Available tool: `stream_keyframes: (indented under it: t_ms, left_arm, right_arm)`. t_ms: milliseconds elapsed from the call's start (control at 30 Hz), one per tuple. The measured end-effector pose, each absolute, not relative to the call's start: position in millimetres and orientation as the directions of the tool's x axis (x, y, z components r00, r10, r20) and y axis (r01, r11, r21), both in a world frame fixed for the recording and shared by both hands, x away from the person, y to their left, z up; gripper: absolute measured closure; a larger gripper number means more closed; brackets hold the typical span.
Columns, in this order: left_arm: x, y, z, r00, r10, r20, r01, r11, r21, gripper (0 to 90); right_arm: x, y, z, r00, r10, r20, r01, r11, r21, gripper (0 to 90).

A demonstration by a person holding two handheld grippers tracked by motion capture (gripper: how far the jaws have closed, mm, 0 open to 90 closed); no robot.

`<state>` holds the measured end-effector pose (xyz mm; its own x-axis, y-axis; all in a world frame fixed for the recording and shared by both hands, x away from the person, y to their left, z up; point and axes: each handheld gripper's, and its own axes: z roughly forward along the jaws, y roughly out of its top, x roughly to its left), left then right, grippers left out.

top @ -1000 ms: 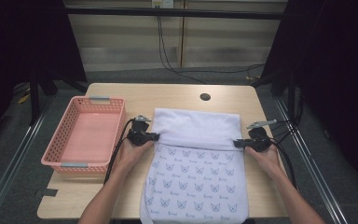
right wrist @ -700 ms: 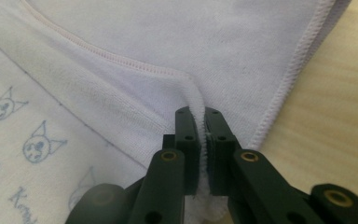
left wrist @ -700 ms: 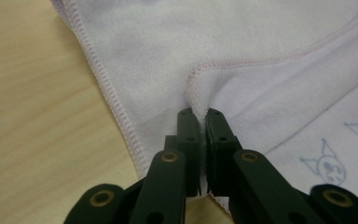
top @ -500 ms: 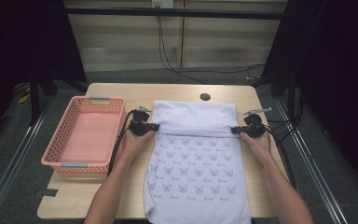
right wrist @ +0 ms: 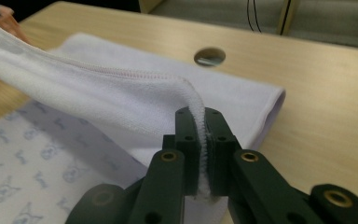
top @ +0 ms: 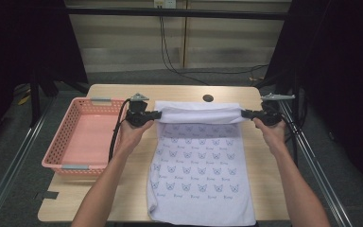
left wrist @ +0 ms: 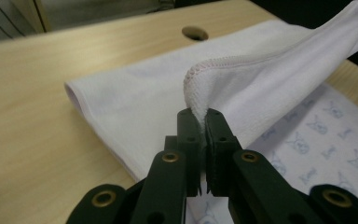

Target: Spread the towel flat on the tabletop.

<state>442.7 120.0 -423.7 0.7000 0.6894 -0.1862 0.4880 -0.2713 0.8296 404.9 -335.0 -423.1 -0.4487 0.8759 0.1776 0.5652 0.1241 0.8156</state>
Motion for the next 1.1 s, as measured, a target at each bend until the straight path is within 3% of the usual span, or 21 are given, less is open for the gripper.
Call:
stream_keyframes:
  t_ms: [233,767,900,1100]
  left_arm:
    - [422,129,-373,0.755,0.640,-0.142,0.389,-0.263,0.883,86.5]
    - [386,160,-257,0.788,0.609,-0.095,0.202,-0.110,0.973,86.1]
    - [365,165,-275,0.805,0.582,-0.117,0.231,-0.126,0.965,86.1]
    - [331,168,-355,0.821,0.541,-0.183,0.316,-0.163,0.935,85.6]
  right_arm:
    - [385,-341,-377,-0.509,0.848,0.148,0.478,0.136,0.868,86.3]
    - [336,-334,-275,-0.622,0.779,0.080,0.277,0.123,0.953,86.2]
    - [320,-335,-276,-0.643,0.761,0.084,0.267,0.121,0.956,86.2]
    - [289,-338,-325,-0.668,0.733,0.126,0.327,0.138,0.935,86.1]
